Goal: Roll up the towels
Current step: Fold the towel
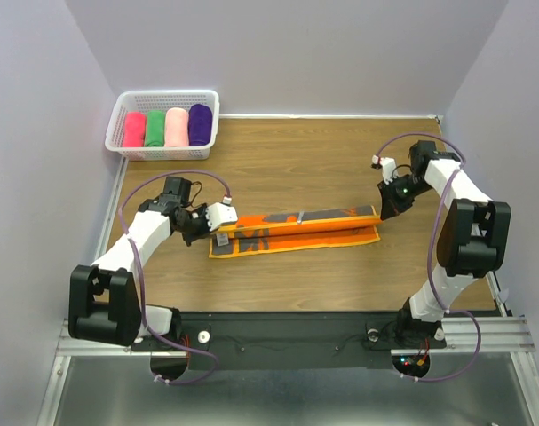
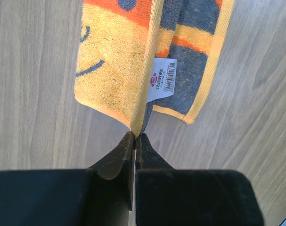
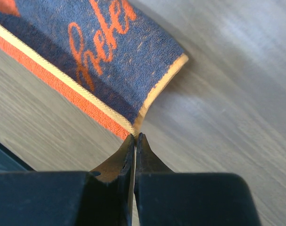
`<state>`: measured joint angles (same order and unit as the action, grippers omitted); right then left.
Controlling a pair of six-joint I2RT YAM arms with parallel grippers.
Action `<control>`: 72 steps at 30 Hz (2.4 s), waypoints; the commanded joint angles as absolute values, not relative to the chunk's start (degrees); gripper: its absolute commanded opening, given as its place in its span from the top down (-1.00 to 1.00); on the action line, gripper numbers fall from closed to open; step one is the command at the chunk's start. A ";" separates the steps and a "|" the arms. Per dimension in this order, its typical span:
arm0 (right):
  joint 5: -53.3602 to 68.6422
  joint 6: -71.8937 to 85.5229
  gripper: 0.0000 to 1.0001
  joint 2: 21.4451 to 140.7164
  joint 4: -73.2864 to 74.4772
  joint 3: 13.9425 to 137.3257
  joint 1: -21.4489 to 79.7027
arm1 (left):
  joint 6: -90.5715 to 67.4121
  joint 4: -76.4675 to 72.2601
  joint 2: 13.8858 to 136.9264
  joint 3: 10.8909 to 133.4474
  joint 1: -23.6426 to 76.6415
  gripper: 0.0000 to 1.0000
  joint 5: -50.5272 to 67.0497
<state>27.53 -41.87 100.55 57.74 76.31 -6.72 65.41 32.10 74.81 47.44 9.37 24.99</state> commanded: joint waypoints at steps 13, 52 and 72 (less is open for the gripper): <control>26.37 -44.21 0.99 102.57 57.48 74.88 -7.73 | 66.45 30.77 75.50 42.19 11.42 1.00 20.22; 28.65 -53.61 -0.08 100.54 60.56 72.42 -6.24 | 64.42 34.19 76.46 45.62 21.09 -0.03 23.65; 26.10 -57.21 -0.06 100.72 61.52 73.04 -6.15 | 61.08 36.99 81.46 56.77 20.04 -0.09 26.63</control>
<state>26.35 -54.94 101.49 61.08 70.87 -6.61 61.19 34.15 80.29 52.69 20.91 24.34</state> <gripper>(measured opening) 0.528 0.543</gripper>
